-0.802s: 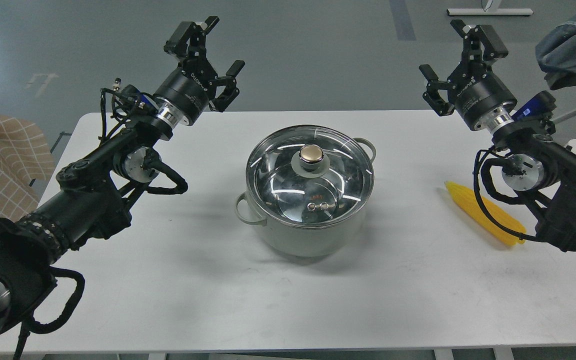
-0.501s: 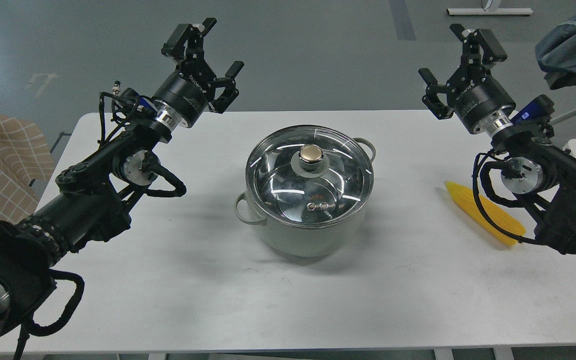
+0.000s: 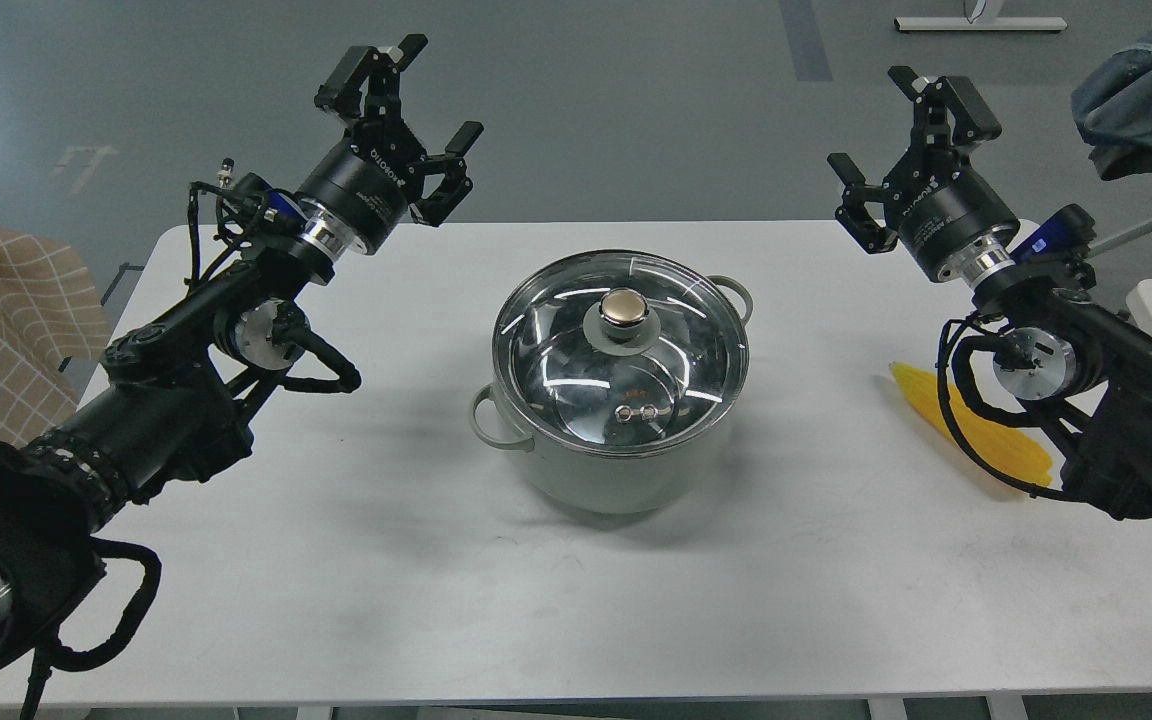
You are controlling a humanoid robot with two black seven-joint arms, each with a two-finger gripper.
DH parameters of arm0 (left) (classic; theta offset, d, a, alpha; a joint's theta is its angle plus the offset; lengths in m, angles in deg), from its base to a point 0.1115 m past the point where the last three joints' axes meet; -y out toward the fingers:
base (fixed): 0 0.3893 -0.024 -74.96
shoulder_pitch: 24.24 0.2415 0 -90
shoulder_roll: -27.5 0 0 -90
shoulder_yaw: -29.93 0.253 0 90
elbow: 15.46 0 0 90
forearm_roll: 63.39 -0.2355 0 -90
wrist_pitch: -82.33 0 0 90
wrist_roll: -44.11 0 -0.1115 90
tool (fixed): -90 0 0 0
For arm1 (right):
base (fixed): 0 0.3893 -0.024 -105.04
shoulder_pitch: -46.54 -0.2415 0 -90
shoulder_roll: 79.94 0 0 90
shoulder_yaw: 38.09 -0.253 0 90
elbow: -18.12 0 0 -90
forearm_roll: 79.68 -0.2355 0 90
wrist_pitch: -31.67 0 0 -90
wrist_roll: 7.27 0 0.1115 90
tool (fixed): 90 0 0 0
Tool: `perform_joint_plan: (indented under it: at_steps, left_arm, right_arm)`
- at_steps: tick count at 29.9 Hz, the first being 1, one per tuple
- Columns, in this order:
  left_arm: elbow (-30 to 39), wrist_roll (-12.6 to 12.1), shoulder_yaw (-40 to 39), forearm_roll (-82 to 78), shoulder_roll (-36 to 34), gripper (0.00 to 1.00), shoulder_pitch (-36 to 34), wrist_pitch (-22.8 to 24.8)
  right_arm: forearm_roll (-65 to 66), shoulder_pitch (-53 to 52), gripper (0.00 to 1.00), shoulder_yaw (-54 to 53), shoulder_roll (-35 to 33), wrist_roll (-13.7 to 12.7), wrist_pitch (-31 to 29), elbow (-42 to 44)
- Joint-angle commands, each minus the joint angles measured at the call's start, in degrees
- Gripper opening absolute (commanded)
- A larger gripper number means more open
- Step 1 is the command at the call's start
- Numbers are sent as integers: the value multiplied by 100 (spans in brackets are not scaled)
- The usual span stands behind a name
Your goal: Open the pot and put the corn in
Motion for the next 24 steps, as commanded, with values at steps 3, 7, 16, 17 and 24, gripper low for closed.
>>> perform_joint_plan:
  at_steps: [3, 7, 16, 17, 24]
  left_arm:
    - [-61, 25, -29, 11, 58, 98, -20, 0]
    - [-61, 34, -38, 37, 128, 98, -29, 0]
    - [-78, 34, -55, 204, 111, 98, -73, 0]
    - [-78, 43, -55, 213, 111, 98, -73, 0]
    - [-52, 43, -284, 213, 102, 98, -73, 0]
  right_arm:
    - [-3, 3, 100, 14, -58, 0, -2, -34]
    - [-3, 3, 100, 31, -111, 0, -2, -42]
    - [-12, -23, 100, 40, -234, 0, -19, -69]
    - [-12, -23, 100, 32, -234, 0, -19, -69]
    - [-12, -41, 100, -21, -286, 0, -54, -78]
